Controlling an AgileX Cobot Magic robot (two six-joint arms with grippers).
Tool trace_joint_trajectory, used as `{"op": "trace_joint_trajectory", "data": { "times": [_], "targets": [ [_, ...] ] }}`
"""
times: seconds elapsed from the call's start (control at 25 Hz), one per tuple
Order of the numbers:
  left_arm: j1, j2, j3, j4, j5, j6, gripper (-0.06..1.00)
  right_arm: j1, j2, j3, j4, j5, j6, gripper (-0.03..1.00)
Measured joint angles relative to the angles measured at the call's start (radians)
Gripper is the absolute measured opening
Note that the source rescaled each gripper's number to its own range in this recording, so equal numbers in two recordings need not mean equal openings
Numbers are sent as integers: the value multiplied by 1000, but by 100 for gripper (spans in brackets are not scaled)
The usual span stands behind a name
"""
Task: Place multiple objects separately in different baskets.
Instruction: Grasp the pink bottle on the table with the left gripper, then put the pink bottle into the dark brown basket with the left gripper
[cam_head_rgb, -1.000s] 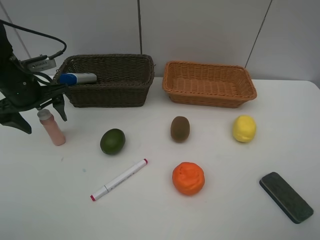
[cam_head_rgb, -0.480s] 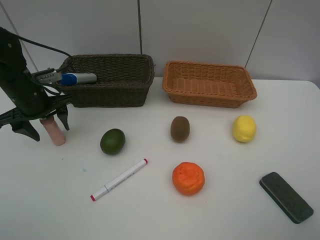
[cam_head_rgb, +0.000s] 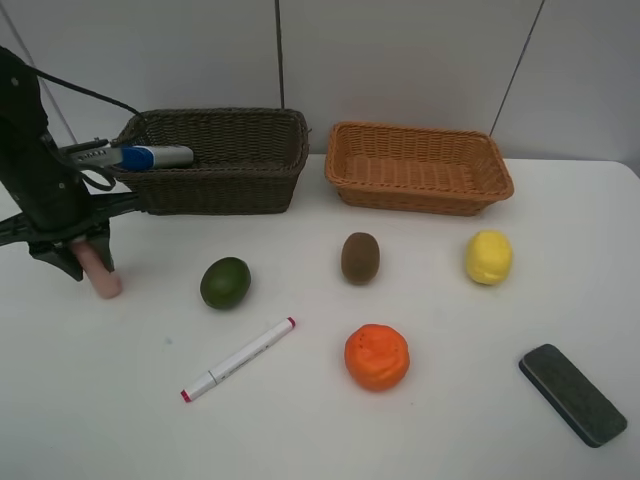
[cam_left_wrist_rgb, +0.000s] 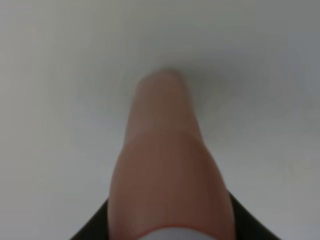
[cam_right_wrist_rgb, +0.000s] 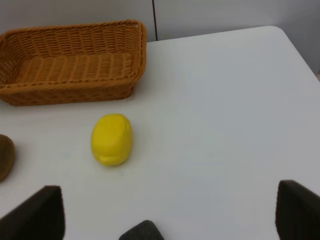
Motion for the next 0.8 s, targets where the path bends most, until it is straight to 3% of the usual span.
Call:
{"op": "trace_joint_trajectory", "data": {
  "times": [0.2, 0.36, 0.48, 0.8],
  "targets": [
    [0, -105, -149, -34, 191, 136, 29, 0, 0, 0, 0, 0, 0, 100],
    [0, -107, -347, -149, 245, 285, 29, 0, 0, 0, 0, 0, 0, 100],
    [0, -19, -524, -214, 254, 332, 29, 0, 0, 0, 0, 0, 0, 100],
    [-2, 342, -965, -221, 265, 388, 31, 0, 0, 0, 0, 0, 0, 100]
  ]
}}
